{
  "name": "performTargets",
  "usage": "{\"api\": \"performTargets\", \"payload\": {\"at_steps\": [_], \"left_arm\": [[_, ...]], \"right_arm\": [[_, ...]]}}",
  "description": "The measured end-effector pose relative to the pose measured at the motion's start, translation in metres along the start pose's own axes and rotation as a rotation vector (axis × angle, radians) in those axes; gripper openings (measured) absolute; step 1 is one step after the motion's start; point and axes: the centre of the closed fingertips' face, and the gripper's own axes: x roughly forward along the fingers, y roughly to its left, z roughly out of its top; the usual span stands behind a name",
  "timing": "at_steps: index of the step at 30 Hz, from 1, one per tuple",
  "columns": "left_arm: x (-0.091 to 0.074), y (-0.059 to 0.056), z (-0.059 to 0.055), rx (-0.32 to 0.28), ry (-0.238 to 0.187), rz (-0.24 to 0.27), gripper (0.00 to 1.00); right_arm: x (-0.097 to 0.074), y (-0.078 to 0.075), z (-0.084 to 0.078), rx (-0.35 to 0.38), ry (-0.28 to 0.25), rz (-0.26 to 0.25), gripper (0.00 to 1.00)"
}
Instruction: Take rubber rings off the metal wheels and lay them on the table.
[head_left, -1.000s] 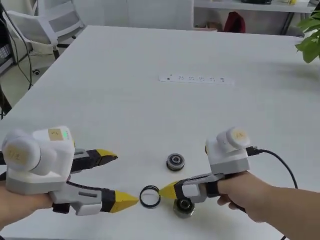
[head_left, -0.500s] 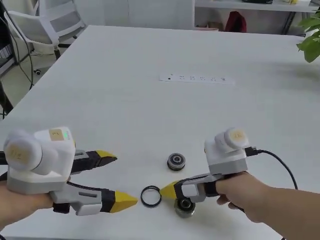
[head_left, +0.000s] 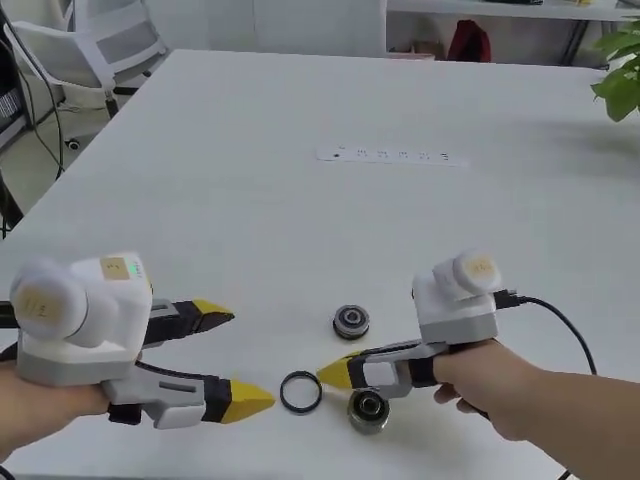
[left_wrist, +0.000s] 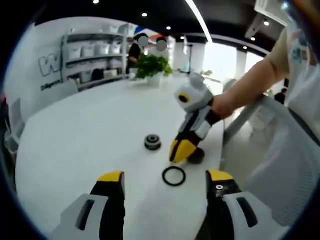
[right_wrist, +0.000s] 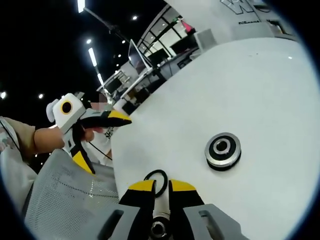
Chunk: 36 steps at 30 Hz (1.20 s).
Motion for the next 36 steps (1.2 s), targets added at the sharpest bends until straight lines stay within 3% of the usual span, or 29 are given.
{"api": "performTargets", "payload": {"at_steps": [10,20,27,31,36], "left_arm": [[0.005,0.003,0.004,-0.028,0.011,-0.024,0.64],[0.011,0.005,0.010,0.000,0.013,-0.030,0.60],[0.019,0.007,0.016,0.003,0.015,-0.039,0.60],[0.025,0.010,0.016,0.003,0.034,-0.033,0.65],[0.031,0.015,0.021,0.012,0.029,-0.027,0.64]], "right_arm": [[-0.016,0.001,0.034,-0.041,-0.124,-0.007,0.12],[-0.032,-0.007,0.049,-0.164,-0.179,-0.065,0.15],[-0.045,-0.019,0.055,-0.181,-0.201,-0.099,0.18],[-0.051,-0.027,0.053,-0.191,-0.193,-0.113,0.17],[-0.055,-0.034,0.049,-0.213,-0.178,-0.134,0.18]]}}
